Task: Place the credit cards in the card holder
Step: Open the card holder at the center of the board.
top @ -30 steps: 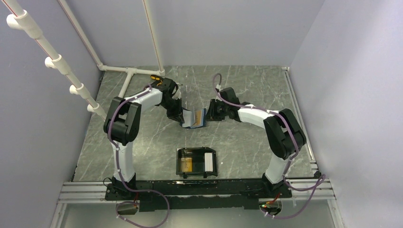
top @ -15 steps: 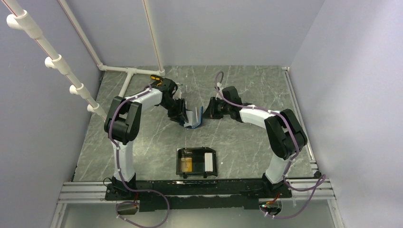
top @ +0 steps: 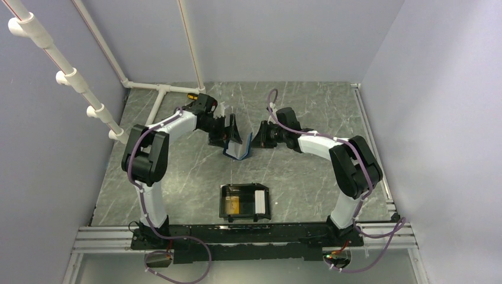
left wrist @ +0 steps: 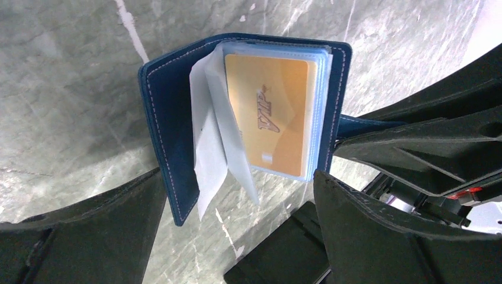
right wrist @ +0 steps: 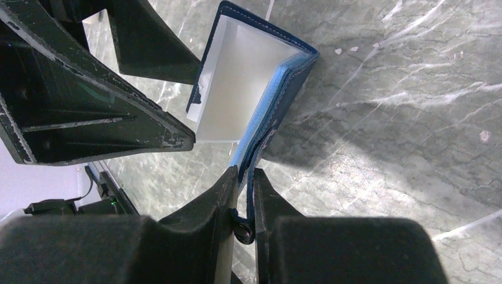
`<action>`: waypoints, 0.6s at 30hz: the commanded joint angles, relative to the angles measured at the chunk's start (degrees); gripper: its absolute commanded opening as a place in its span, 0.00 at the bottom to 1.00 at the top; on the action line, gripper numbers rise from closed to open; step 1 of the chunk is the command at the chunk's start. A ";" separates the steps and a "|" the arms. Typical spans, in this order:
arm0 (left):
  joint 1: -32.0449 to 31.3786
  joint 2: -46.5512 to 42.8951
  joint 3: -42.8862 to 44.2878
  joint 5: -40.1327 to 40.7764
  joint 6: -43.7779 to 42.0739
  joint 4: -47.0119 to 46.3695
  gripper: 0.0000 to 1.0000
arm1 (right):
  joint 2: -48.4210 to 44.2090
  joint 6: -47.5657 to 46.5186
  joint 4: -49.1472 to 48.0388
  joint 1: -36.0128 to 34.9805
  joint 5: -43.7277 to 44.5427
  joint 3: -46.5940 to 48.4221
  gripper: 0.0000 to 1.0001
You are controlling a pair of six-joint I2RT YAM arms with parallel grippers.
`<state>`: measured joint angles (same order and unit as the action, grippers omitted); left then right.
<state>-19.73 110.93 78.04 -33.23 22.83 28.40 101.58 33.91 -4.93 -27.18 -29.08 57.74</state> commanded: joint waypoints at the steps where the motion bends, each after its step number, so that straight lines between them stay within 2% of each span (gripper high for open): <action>1: -1.01 0.20 1.58 -2.40 -0.09 -1.97 0.97 | -0.61 0.06 -3.16 -0.50 -0.80 1.41 0.00; 18: -3.26 2.88 4.07 -1.02 -0.86 -0.59 0.95 | -1.07 -0.34 -2.89 -0.59 -0.27 0.89 0.00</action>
<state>-22.33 112.64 79.75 -33.71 23.16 27.70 101.58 34.09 -5.08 -27.46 -29.06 57.74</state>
